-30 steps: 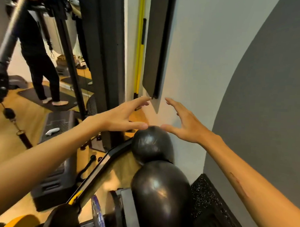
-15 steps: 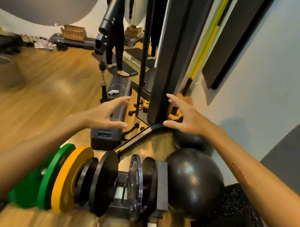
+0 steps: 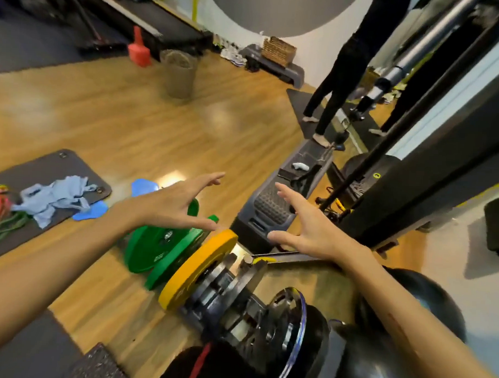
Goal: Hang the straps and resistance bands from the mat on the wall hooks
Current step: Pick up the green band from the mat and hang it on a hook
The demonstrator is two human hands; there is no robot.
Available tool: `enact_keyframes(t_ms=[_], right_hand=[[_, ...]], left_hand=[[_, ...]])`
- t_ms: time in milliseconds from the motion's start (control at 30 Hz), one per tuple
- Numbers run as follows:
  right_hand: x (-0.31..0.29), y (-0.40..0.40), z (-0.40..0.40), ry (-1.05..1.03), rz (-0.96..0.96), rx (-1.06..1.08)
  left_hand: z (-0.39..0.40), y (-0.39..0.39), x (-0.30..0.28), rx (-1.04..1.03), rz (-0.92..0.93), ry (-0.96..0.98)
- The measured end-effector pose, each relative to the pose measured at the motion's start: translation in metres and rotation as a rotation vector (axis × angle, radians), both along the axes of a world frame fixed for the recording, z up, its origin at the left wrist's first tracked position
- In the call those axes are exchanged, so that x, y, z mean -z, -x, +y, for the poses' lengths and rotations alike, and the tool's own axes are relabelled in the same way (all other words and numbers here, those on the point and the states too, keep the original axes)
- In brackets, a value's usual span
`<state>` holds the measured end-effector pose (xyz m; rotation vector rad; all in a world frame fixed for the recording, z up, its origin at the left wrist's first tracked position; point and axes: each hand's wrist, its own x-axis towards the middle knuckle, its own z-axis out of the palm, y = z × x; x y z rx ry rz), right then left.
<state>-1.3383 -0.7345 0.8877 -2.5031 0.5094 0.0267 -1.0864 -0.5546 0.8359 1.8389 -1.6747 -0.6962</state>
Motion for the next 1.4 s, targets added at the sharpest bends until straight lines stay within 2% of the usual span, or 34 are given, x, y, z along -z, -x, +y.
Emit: enact_keyframes(t_ms=[267,500,667,833,933,1300,1400], right_hand=[[0.019,-0.171,0.033,-0.065,-0.046,-0.34],[0.053,-0.272,0.094,-0.165,-0.069,-0.603],[0.074,-0.343,0.129,-0.184,0.008,-0.819],[0.102,-0.414,0.165,-0.199,0.103,-0.899],[0.117,-0.46,0.181,-0.194,0.12,-0.924],[0.149,-0.662,0.271,-0.264,0.236,-0.882],[0.157,-0.706,0.291,-0.267,0.281,-0.876]], left_hand=[[0.111,-0.088,0.003,-0.37,0.117,-0.093],[0.209,-0.106,0.005,-0.726,0.104,-0.129],[0.264,-0.116,0.02,-0.968,0.175,-0.081],[0.297,-0.147,0.042,-1.154,0.237,-0.037],[0.309,-0.175,0.053,-1.188,0.247,-0.013],[0.393,-0.368,0.081,-1.235,0.274,-0.08],[0.403,-0.408,0.095,-1.307,0.347,-0.072]])
